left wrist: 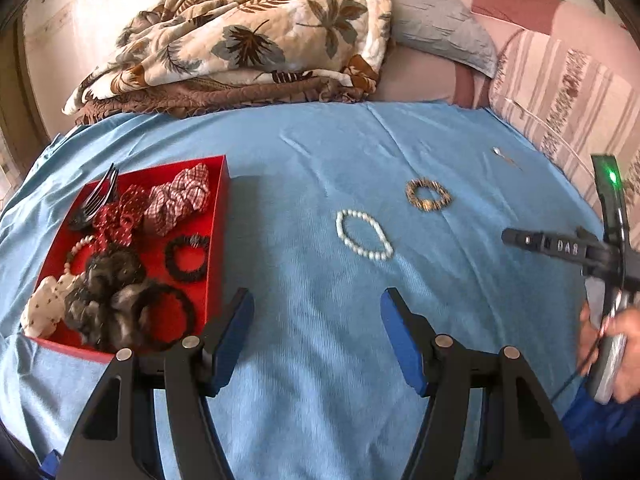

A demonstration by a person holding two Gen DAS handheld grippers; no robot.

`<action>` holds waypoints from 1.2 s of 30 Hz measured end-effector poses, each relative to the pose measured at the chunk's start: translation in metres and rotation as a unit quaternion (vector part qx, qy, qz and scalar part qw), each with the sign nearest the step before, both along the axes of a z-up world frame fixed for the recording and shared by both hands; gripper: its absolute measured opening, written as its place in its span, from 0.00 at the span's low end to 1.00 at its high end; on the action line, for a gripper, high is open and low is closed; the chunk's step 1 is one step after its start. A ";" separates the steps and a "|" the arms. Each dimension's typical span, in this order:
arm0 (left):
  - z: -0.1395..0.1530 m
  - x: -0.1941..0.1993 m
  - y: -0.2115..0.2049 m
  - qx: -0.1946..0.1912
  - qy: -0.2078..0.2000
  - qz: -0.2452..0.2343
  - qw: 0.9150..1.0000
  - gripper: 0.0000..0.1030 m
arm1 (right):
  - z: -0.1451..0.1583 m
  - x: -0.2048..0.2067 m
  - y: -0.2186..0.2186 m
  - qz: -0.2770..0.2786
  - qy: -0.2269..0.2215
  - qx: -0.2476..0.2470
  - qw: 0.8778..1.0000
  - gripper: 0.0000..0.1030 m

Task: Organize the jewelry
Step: 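Move the left tool to the white pearl bracelet while the right tool approaches the leopard-print scrunchie, then close the left gripper on the pearl bracelet while the right gripper grasps the leopard-print scrunchie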

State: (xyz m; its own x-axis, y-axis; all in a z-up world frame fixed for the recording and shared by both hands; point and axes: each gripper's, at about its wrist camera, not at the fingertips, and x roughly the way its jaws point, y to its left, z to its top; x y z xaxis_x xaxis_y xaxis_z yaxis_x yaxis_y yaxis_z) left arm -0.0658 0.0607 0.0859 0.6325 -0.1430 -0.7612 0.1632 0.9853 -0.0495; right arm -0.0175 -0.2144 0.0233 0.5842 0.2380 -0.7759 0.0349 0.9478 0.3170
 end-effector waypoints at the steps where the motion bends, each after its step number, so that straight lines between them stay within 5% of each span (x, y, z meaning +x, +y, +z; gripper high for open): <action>1: 0.000 0.007 0.000 -0.006 0.001 0.003 1.000 0.63 | -0.001 0.004 0.001 0.004 -0.001 0.001 1.000 0.51; 6: -0.006 0.043 -0.006 -0.037 0.017 0.020 0.999 0.63 | 0.001 0.026 0.020 0.023 -0.021 -0.015 0.999 0.51; 19: -0.052 0.107 -0.035 -0.007 0.069 -0.023 0.997 0.63 | -0.009 0.082 0.043 0.034 -0.033 -0.033 0.998 0.51; 22: -0.063 0.116 -0.034 -0.013 0.085 -0.032 0.996 0.55 | -0.015 0.084 0.042 0.029 -0.037 -0.025 0.999 0.51; 30: -0.072 0.118 -0.051 0.035 0.042 -0.042 0.998 0.52 | -0.020 0.088 0.045 0.037 -0.042 -0.032 0.998 0.53; 36: -0.074 0.120 -0.049 0.027 0.039 -0.041 0.998 0.52 | -0.023 0.088 0.054 0.046 -0.043 -0.060 0.996 0.57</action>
State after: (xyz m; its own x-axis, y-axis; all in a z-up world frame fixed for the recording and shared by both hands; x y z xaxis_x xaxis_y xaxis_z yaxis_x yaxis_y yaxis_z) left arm 0.0539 0.0116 0.0122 0.5590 -0.1482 -0.8158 0.2406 0.9706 -0.0114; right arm 0.0707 -0.1601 0.0005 0.6305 0.2010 -0.7498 -0.0756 0.9772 0.1984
